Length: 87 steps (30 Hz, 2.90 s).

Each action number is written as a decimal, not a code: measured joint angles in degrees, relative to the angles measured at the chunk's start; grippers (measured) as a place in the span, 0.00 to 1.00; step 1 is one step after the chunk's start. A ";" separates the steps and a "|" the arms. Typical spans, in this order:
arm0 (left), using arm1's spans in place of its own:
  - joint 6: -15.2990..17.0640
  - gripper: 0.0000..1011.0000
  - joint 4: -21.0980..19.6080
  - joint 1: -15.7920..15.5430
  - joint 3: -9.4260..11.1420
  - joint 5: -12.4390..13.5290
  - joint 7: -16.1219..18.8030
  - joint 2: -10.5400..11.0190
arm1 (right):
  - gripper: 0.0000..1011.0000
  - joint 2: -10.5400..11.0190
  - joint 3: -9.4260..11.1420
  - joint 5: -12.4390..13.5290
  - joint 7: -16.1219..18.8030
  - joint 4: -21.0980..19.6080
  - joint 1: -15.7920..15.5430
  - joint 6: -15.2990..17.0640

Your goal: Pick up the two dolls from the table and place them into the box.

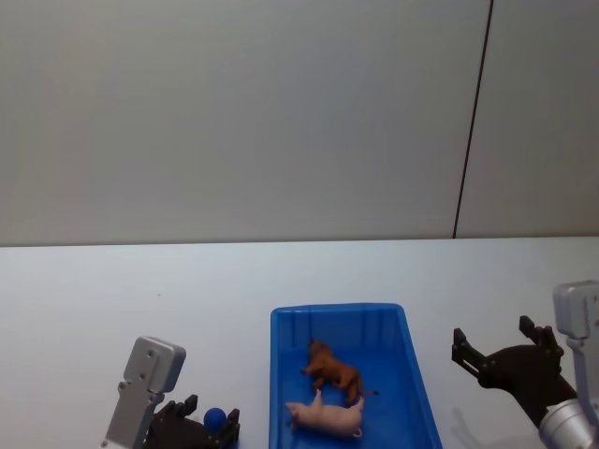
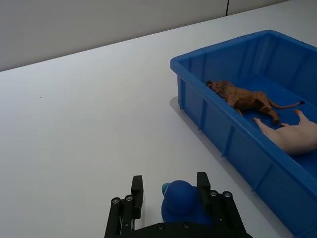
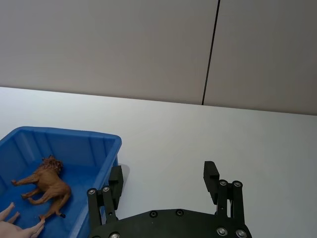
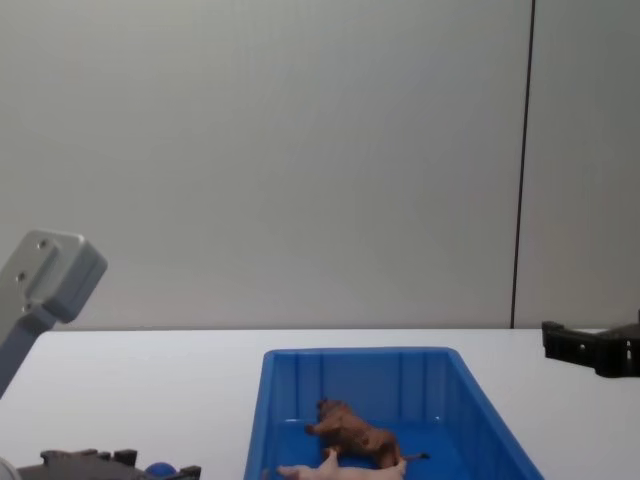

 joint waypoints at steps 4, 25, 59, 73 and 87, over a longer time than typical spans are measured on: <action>-0.16 0.56 0.49 -0.02 0.07 0.01 -0.37 -0.28 | 0.99 0.00 0.00 0.00 0.00 0.00 0.00 0.00; -5.80 0.25 0.16 0.67 0.14 0.93 -0.80 -0.99 | 0.99 0.00 0.00 0.00 0.01 0.01 0.00 0.00; -17.07 0.29 -2.20 -5.62 0.04 9.44 -15.44 -4.09 | 0.99 0.00 -0.01 0.00 0.01 0.01 0.00 0.00; -19.79 0.73 2.58 -10.76 1.23 9.36 -25.75 -8.14 | 0.99 0.00 -0.01 0.00 0.00 0.01 0.00 0.00; -20.91 0.99 4.91 -13.15 1.80 9.15 -30.09 -10.07 | 0.99 0.00 0.00 -0.01 0.01 0.01 0.00 0.00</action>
